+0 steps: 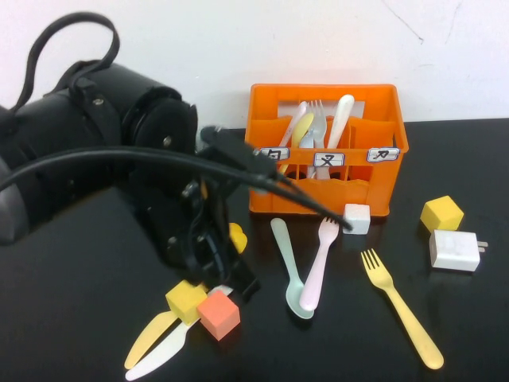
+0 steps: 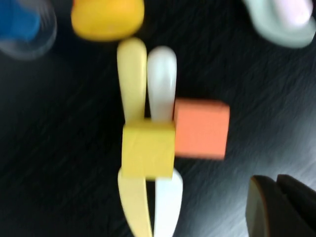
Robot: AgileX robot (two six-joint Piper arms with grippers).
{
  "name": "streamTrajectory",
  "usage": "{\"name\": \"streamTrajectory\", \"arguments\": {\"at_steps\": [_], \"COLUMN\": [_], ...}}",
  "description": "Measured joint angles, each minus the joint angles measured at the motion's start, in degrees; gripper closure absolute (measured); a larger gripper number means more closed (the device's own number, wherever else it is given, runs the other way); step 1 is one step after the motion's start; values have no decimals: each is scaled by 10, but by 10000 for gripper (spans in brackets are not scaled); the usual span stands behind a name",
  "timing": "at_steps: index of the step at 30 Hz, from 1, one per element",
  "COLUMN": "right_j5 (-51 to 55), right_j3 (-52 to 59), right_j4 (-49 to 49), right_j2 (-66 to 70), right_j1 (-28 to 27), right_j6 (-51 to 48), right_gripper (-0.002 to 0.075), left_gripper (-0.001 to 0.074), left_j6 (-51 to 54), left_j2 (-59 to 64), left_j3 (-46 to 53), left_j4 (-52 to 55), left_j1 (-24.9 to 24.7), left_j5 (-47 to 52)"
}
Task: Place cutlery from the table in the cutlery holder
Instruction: Pick up the knife
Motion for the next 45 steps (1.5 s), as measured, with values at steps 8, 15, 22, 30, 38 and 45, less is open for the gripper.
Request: {"name": "streamTrajectory", "arguments": {"at_steps": [8, 15, 22, 30, 38, 45], "right_j5": [0, 0, 0, 0, 0, 0], "right_j3": [0, 0, 0, 0, 0, 0], "right_j4": [0, 0, 0, 0, 0, 0], "right_j2": [0, 0, 0, 0, 0, 0], "right_j1": [0, 0, 0, 0, 0, 0], "right_j6": [0, 0, 0, 0, 0, 0], "right_gripper": [729, 729, 729, 729, 729, 729], "left_gripper": [733, 733, 733, 649, 578, 570], "left_j6": [27, 31, 39, 51, 64, 65], "left_j2": [-2, -6, -8, 42, 88, 88], "left_j3": [47, 86, 134, 149, 150, 149], "left_j4": [0, 0, -1, -25, -33, -60], "left_j1": [43, 109, 155, 161, 130, 69], "left_j5": [8, -39, -146, -243, -255, -262]}}
